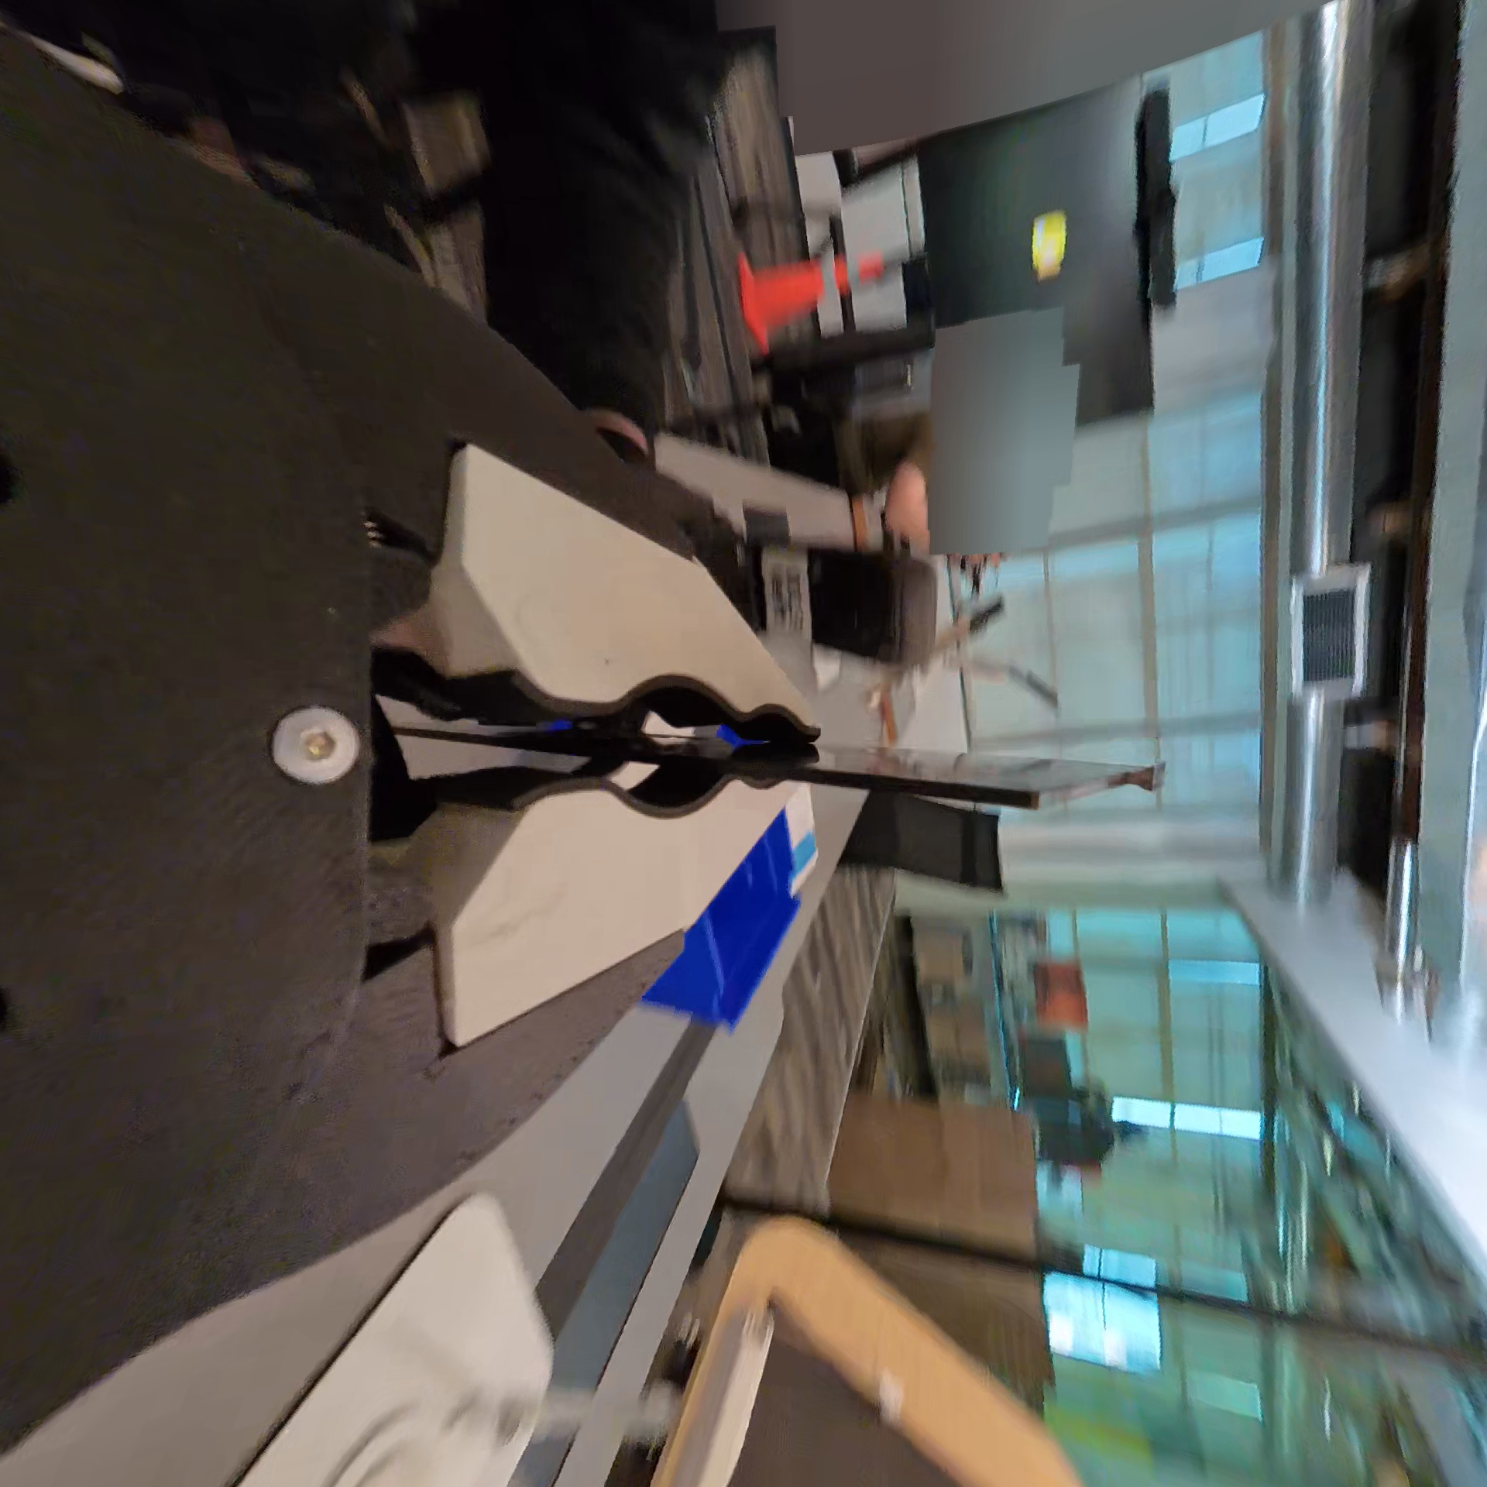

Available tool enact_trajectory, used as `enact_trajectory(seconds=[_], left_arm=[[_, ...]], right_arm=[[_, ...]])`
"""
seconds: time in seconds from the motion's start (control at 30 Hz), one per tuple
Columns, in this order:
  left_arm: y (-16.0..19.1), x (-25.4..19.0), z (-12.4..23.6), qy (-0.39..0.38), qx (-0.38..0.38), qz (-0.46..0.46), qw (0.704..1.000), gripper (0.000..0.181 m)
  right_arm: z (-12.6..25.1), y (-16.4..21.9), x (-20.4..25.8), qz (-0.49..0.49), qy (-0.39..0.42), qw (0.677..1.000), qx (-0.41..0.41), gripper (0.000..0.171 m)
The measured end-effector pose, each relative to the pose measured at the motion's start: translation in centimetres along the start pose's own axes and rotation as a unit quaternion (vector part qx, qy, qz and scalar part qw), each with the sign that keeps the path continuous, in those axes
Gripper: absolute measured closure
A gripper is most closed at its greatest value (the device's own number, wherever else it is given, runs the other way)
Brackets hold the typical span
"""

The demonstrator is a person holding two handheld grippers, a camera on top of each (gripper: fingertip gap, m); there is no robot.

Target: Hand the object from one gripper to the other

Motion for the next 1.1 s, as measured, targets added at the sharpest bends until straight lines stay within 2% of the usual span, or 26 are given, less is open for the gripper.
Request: enact_trajectory(seconds=[0.07, 0.17, 0.23, 0.37, 0.43, 0.47, 0.6, 0.77, 0.83, 0.9, 1.1], left_arm=[[0.3, 0.1, -0.7, -0.118, 0.056, -0.088, 0.988, 0.067], [0.5, 0.2, -1.8, -0.245, 0.094, -0.174, 0.949, 0.058], [0.5, 0.2, -2.4, -0.291, 0.096, -0.202, 0.93, 0.05], [0.0, 0.7, -2.4, -0.367, 0.08, -0.209, 0.903, 0.06], [-0.2, 0.7, -2.5, -0.354, 0.065, -0.191, 0.913, 0.078], [-0.3, 0.9, -2.4, -0.357, 0.064, -0.188, 0.913, 0.082], [-0.2, 1.0, -2.6, -0.356, 0.069, -0.188, 0.913, 0.085], [0.1, 1.1, -2.5, -0.325, 0.057, -0.154, 0.931, 0.085], [0.3, 1.5, -2.3, -0.322, 0.059, -0.14, 0.934, 0.086], [0.3, 1.4, -2.1, -0.296, 0.039, -0.13, 0.946, 0.086], [0.3, 1.4, -1.4, -0.2, -0.01, -0.074, 0.977, 0.086]], right_arm=[[0.0, 0.0, -0.7, -0.005, 0.064, 0.998, -0.004, 0.171], [-0.4, 0.4, -1.0, -0.018, 0.11, 0.994, -0.014, 0.171], [-0.6, 0.6, -0.8, -0.013, 0.132, 0.991, -0.018, 0.171], [-0.8, 0.8, 0.1, 0.009, 0.153, 0.988, -0.03, 0.171], [-0.7, 0.8, 0.5, 0.01, 0.155, 0.987, -0.038, 0.171], [-0.6, 0.8, 0.6, 0.013, 0.156, 0.987, -0.044, 0.171], [-0.4, 1.0, 1.1, 0.022, 0.151, 0.987, -0.055, 0.171], [-0.5, 1.3, 1.0, 0.017, 0.144, 0.988, -0.047, 0.166], [-0.6, 1.4, 0.9, 0.011, 0.135, 0.99, -0.032, 0.146], [-0.7, 1.4, 0.9, 0.016, 0.123, 0.992, -0.025, 0.137], [-0.4, 0.8, 1.3, 0.033, 0.069, 0.997, 0.004, 0.079]])
Point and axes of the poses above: each gripper's, where its closed fingertips meet, z back along the fingers, y out of its underside, x = y × z across the jaws, the point moved 8 cm from there along z, back along the fingers, and after that the axes turned 4 degrees about -x, right-handed, at the moved point
